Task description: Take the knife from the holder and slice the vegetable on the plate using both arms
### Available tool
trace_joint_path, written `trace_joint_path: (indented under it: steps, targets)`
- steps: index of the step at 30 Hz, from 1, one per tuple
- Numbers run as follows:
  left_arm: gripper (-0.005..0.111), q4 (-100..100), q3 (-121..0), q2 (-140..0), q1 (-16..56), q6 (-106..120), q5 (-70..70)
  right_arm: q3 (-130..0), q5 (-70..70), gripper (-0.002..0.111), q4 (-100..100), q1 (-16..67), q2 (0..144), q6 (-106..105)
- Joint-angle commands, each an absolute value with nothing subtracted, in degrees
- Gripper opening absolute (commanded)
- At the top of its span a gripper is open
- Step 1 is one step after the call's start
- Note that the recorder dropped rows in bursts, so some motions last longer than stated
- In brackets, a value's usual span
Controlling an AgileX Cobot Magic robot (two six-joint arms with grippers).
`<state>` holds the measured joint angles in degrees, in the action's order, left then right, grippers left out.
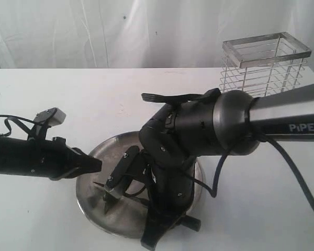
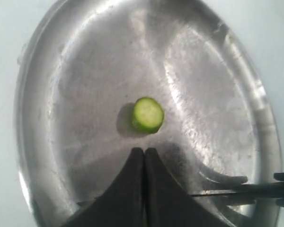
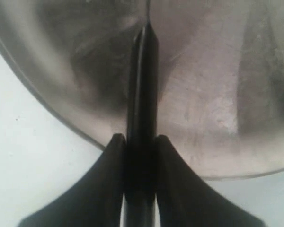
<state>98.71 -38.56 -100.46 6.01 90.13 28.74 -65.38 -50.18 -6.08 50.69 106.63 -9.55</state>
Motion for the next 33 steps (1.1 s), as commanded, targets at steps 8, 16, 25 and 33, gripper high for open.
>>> trace_joint_path:
  steps: [8,16,25,33]
  targets:
    - [0.0,91.0,-38.7,-95.0,6.5,82.2,31.5,-65.5,-50.2,0.0,-6.0,50.7,106.6,-10.2]
    - [0.0,89.6,-38.7,-98.1,6.5,80.9,35.5,-65.5,-50.2,0.0,-6.0,50.7,106.6,-10.2]
    - [0.0,89.9,-38.7,-101.8,6.5,81.2,38.8,-65.5,-50.1,0.0,-6.0,50.7,106.6,-10.2]
    - [0.0,93.3,-38.7,-102.4,10.6,84.1,34.3,-65.5,-49.8,0.0,-6.0,50.7,106.6,-10.2]
